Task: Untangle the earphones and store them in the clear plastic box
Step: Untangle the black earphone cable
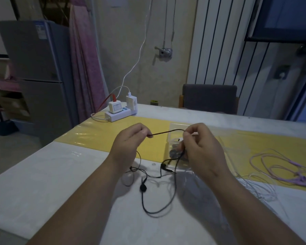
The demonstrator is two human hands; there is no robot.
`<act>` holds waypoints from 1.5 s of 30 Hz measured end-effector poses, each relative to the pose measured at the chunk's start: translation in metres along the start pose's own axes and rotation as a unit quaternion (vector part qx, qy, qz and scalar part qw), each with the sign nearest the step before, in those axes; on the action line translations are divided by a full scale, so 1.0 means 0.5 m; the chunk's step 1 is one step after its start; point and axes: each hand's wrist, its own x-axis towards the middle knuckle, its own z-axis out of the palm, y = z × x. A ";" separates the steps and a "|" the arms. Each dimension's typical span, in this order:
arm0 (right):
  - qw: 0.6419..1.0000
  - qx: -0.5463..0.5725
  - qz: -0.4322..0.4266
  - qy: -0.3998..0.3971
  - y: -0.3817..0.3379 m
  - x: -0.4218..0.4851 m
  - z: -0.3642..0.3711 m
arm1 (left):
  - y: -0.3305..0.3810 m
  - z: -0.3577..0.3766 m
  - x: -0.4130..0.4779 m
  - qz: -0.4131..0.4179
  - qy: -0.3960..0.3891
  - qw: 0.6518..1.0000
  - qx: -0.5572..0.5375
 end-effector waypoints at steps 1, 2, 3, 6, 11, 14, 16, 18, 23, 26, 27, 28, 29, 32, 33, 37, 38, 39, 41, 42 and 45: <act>0.999 0.037 0.014 0.008 -0.001 0.002 -0.001 | 0.002 -0.004 0.002 -0.024 -0.022 0.999 -0.017; 0.998 0.063 0.022 0.018 -0.001 0.003 -0.004 | 0.002 -0.005 0.005 -0.048 -0.039 0.998 -0.006; 0.996 0.085 0.026 0.026 -0.001 0.004 -0.006 | -0.001 -0.006 0.006 -0.066 -0.049 0.996 0.025; 0.992 0.113 0.030 0.037 0.001 0.008 -0.010 | -0.016 -0.009 0.009 -0.060 -0.068 0.987 0.130; 0.980 0.175 0.040 -0.088 -0.005 -0.001 0.005 | -0.003 0.000 0.000 -0.062 -0.057 0.990 0.110; 0.978 0.185 0.029 -0.096 -0.003 -0.005 0.011 | 0.008 -0.004 -0.007 -0.105 -0.101 0.989 0.028; 0.981 0.169 0.029 -0.085 0.001 -0.004 0.011 | 0.012 -0.004 -0.010 -0.115 -0.127 0.984 0.053; 0.989 0.120 0.029 -0.086 0.006 -0.005 0.014 | 0.014 -0.003 -0.011 -0.114 -0.144 0.980 0.078; 0.995 -0.054 0.000 -0.079 0.029 -0.003 0.025 | 0.015 -0.008 -0.016 -0.176 -0.216 0.958 0.069; 0.994 -0.086 0.005 -0.075 0.033 -0.001 0.024 | 0.016 -0.006 -0.020 -0.170 -0.241 0.953 0.071; 0.993 -0.096 0.012 -0.074 0.034 0.000 0.023 | 0.017 -0.006 -0.020 -0.162 -0.237 0.955 0.079; 0.992 -0.101 0.017 -0.071 0.035 0.000 0.023 | 0.017 -0.006 -0.020 -0.153 -0.224 0.959 0.084; 0.992 -0.101 0.023 -0.066 0.037 0.000 0.024 | 0.015 -0.006 -0.019 -0.146 -0.205 0.964 0.081; 0.990 -0.124 0.022 -0.056 0.038 0.002 0.023 | 0.014 -0.006 -0.017 -0.131 -0.133 0.982 0.008; 0.990 -0.128 0.020 -0.059 0.036 0.002 0.023 | 0.016 -0.007 -0.016 -0.127 -0.107 0.986 -0.027; 0.989 -0.114 0.014 -0.097 0.031 0.001 0.027 | 0.022 -0.008 -0.009 -0.099 -0.026 0.988 -0.113; 0.986 -0.118 0.013 -0.115 0.029 0.000 0.028 | 0.023 -0.008 -0.008 -0.097 -0.008 0.987 -0.129; 0.983 -0.128 0.013 -0.133 0.027 -0.002 0.029 | 0.023 -0.010 -0.007 -0.098 0.006 0.985 -0.145; 0.975 -0.155 0.007 -0.156 0.021 -0.005 0.030 | 0.022 -0.012 -0.006 -0.098 0.021 0.980 -0.174; 0.974 -0.164 0.002 -0.159 0.020 -0.006 0.031 | 0.022 -0.013 -0.005 -0.096 0.025 0.978 -0.185; 0.975 -0.162 -0.019 -0.154 0.020 -0.009 0.033 | 0.023 -0.012 -0.004 -0.092 0.034 0.970 -0.221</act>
